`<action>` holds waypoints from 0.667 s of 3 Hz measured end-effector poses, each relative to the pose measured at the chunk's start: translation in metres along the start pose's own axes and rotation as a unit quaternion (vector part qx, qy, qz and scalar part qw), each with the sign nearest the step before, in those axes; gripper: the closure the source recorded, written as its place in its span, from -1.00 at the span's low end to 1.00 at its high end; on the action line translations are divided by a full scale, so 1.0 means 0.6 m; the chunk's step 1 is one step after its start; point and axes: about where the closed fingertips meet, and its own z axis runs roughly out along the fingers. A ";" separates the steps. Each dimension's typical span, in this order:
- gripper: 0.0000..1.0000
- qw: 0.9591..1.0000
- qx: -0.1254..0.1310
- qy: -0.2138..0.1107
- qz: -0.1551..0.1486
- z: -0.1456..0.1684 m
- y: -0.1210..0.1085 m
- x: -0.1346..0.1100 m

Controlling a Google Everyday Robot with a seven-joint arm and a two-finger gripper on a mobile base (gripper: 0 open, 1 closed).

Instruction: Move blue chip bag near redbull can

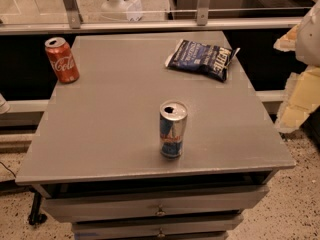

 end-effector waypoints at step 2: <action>-1.00 1.000 0.003 -0.019 0.003 0.014 -0.011 -0.005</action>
Offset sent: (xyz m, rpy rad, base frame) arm 0.0228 0.0039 -0.0188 0.0895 -0.0167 0.0082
